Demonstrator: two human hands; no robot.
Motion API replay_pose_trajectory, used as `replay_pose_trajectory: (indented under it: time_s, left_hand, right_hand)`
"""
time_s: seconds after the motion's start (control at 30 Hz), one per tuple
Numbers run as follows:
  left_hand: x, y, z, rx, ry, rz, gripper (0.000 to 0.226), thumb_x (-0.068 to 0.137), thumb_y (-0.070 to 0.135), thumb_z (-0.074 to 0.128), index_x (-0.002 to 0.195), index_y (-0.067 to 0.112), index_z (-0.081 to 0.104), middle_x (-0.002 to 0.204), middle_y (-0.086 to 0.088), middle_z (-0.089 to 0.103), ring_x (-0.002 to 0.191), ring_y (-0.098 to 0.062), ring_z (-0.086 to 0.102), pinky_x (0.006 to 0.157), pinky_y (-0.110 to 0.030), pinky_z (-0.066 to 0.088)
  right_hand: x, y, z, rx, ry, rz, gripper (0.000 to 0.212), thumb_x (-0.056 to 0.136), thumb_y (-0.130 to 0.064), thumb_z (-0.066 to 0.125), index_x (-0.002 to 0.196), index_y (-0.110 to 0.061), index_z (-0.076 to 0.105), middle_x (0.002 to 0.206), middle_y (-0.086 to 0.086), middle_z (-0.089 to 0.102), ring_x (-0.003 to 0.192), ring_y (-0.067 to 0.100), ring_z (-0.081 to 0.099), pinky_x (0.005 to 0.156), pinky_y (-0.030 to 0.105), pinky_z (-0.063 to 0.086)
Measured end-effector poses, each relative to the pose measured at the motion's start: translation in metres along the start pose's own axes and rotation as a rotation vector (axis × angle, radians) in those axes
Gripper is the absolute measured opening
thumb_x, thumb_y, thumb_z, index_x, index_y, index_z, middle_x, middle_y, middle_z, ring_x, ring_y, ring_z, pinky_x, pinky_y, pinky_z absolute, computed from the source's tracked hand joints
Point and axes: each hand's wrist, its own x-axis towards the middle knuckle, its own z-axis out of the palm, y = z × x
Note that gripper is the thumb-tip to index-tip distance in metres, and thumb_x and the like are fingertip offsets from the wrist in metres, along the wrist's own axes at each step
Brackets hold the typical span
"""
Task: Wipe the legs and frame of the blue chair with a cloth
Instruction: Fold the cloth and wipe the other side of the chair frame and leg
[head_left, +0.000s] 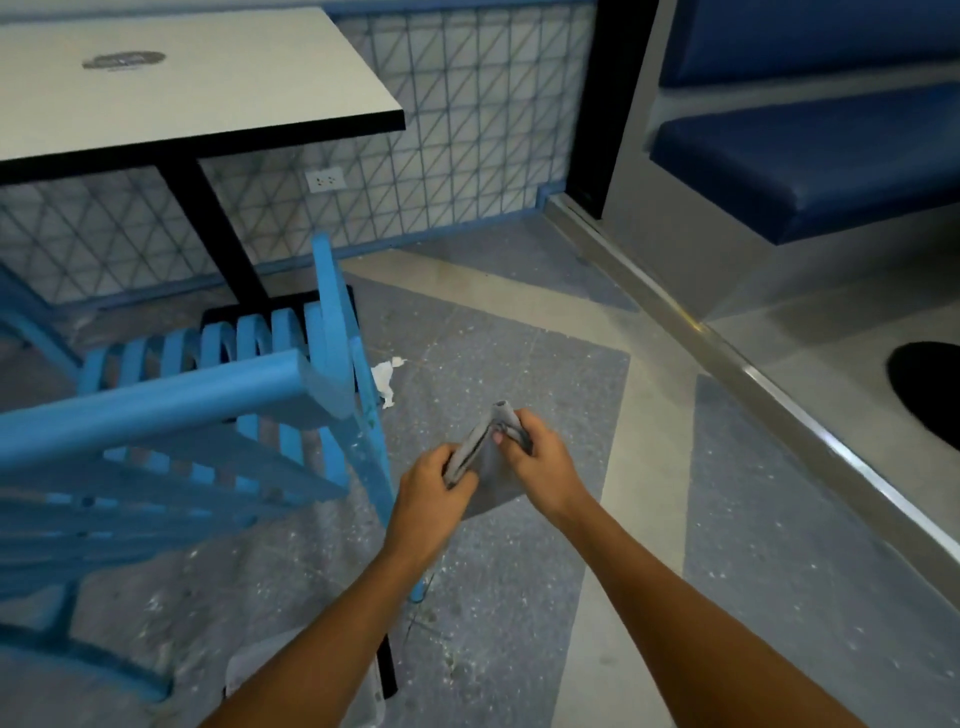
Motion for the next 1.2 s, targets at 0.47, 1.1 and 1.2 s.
replay_pose_trajectory:
  time_s: [0.47,1.1,1.2]
  left_hand:
    - [0.078,-0.04,0.067,-0.089,0.411,-0.178,0.018,0.094,0.03,0.048,0.108,0.02,0.051,0.096,0.0,0.059,0.083,-0.014,0.058,0.062,-0.02,0.044]
    - [0.132,-0.144,0.156,-0.078,0.562,-0.166,0.066,0.093,0.01,0.044,0.149,0.012,0.009,0.149,-0.01,0.024,0.135,-0.023,0.033,0.11,-0.033,0.032]
    - [0.107,-0.165,0.173,-0.09,0.53,-0.106,0.068,0.095,0.017,0.044,0.15,0.017,0.003,0.154,0.0,0.016,0.139,-0.014,0.026,0.114,-0.03,0.029]
  right_hand:
    - [0.109,0.087,0.041,0.085,-0.198,0.191,0.051,0.084,-0.038,0.062,0.127,-0.02,0.04,0.13,0.002,0.04,0.12,0.016,0.041,0.104,0.037,0.039]
    - [0.184,0.204,0.133,0.528,-0.82,0.369,0.029,0.089,-0.033,0.053,0.104,-0.011,0.064,0.082,0.005,0.075,0.073,0.015,0.072,0.062,0.026,0.056]
    - [0.182,0.211,0.147,0.559,-0.697,0.346,0.022,0.09,-0.026,0.054,0.106,-0.013,0.062,0.104,0.013,0.069,0.086,0.021,0.068,0.066,0.032,0.055]
